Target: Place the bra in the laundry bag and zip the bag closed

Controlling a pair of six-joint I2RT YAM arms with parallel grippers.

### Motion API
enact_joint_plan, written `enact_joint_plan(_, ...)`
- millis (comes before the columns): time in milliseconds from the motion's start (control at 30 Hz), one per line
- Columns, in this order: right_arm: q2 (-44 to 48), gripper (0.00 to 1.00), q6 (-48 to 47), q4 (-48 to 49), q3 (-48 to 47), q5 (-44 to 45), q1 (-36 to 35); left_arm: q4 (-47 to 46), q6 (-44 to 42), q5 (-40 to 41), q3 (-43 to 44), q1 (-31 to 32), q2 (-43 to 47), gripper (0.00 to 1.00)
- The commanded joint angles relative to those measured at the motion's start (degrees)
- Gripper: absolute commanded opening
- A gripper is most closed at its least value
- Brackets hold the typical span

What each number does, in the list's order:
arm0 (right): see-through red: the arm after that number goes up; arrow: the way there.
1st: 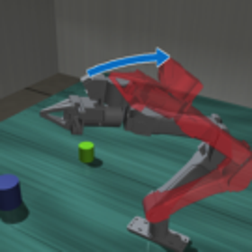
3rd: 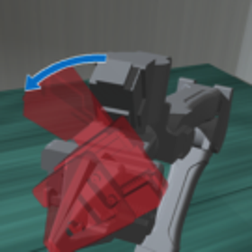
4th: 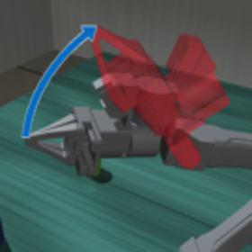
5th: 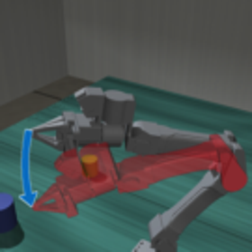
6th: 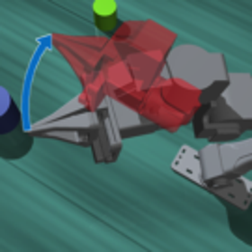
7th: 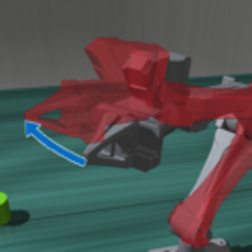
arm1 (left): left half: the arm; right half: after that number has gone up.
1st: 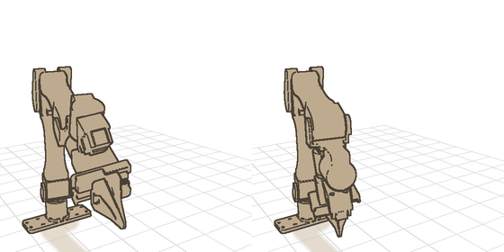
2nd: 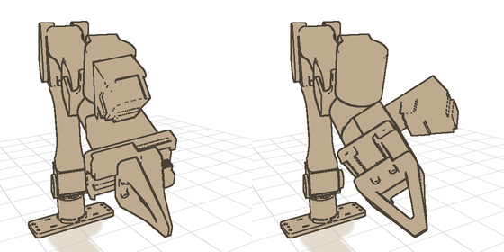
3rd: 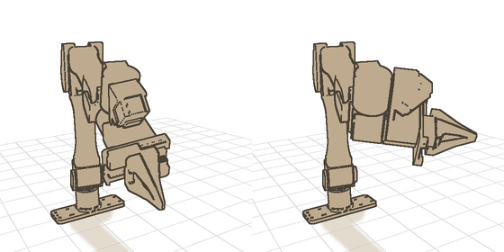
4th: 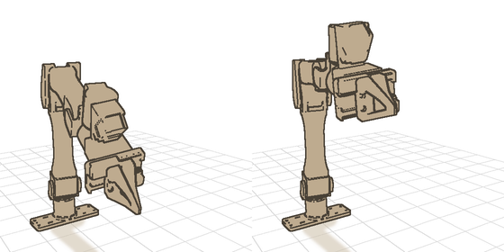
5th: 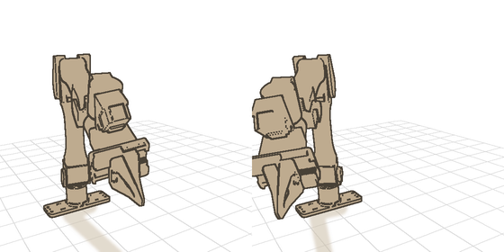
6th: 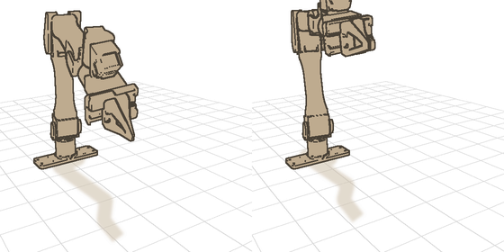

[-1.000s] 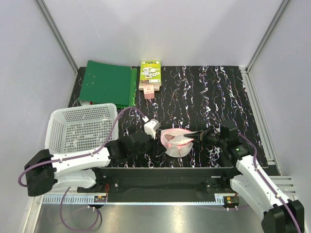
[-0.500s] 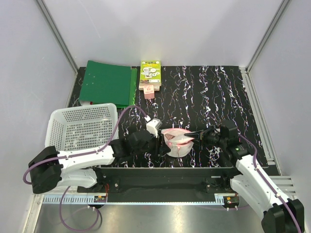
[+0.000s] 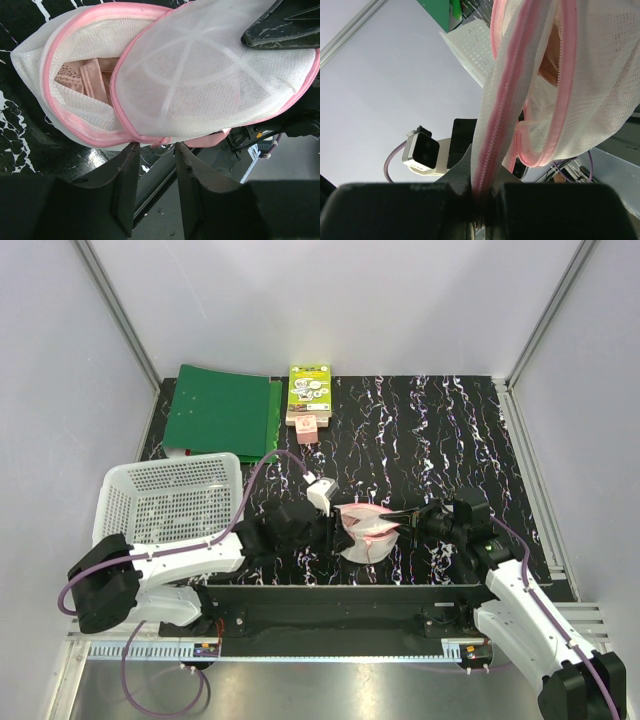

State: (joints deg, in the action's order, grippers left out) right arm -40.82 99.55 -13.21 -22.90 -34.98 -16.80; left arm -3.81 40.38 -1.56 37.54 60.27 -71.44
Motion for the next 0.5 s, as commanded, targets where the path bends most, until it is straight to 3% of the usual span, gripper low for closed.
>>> enact_joint_plan(0,0.8,0.0,1.1,0.8,-1.7,0.4,0.3,-3.5,-1.0,-0.2,3.2,-0.7,-0.2,0.35)
enact_joint_plan(233,1.2,0.0,1.3,0.8,-1.1,0.2,0.3,-3.0,-0.7,0.0,4.6,-1.1,-1.5,0.26)
enact_joint_plan(333,1.2,0.0,1.2,0.8,-1.3,0.1,0.3,-2.0,-0.4,0.5,5.2,-1.3,-2.1,0.18)
enact_joint_plan(467,1.6,0.0,1.0,0.6,-0.8,-0.1,0.3,-0.3,0.0,1.3,5.6,-2.0,-2.4,0.0)
